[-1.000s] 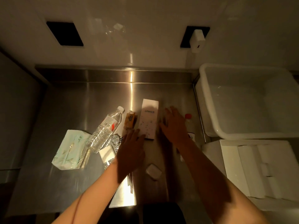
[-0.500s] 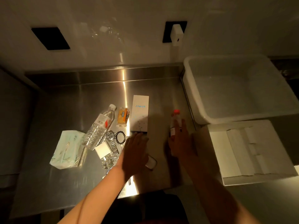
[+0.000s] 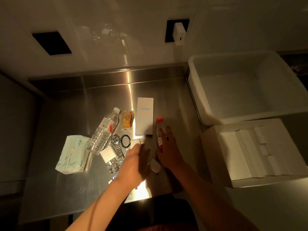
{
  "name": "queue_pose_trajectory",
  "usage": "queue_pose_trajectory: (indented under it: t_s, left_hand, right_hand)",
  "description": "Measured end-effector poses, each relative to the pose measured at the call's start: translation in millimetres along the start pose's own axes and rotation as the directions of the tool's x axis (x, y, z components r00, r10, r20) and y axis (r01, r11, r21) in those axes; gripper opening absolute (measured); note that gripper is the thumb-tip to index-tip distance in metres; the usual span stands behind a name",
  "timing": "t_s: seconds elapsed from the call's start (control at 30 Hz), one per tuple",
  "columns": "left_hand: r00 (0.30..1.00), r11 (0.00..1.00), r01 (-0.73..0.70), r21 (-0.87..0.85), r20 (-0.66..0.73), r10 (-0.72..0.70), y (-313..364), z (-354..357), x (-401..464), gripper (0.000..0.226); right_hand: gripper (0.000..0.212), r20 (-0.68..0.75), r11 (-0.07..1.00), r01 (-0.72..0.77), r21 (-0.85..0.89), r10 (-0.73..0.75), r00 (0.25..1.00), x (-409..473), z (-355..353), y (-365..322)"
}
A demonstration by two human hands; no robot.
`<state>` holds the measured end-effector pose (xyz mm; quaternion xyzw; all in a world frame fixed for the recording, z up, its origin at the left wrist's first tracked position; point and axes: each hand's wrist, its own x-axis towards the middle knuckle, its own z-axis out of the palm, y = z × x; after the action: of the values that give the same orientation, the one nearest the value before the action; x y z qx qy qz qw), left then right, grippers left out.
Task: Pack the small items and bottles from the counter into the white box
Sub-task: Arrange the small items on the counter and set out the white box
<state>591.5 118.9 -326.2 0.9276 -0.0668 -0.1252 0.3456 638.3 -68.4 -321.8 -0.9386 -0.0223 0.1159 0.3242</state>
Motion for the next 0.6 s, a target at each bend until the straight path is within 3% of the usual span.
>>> queue_pose_trajectory:
  t_s: [0.1, 0.3, 0.37, 0.5, 0.6]
  left_hand:
    - [0.999, 0.992, 0.043, -0.115, -0.017, -0.045, -5, -8, -10, 0.071]
    - [0.99, 0.976, 0.112, -0.188, -0.06, -0.125, -11, -4, -11, 0.036]
    - [0.99, 0.99, 0.097, -0.099, -0.093, -0.106, -21, -6, -16, 0.03]
    - [0.997, 0.997, -0.034, 0.065, -0.068, 0.038, -39, -16, -31, 0.059]
    - [0.996, 0.981, -0.05, 0.189, -0.057, 0.062, -48, -19, -38, 0.061]
  right_hand:
    - [0.095, 0.019, 1.0, 0.001, -0.006, -0.001, 1.0, 0, 1, 1]
    - [0.093, 0.007, 0.991, -0.021, -0.134, 0.023, 1.0, 6, 0, 1]
    - [0.096, 0.002, 0.986, -0.006, -0.169, 0.006, 1.0, 10, -1, 1]
    - [0.092, -0.052, 0.985, 0.04, -0.165, -0.05, 0.997, 13, -3, -5]
    - [0.088, -0.063, 0.972, 0.099, -0.214, -0.115, 0.991, 11, 0, -6]
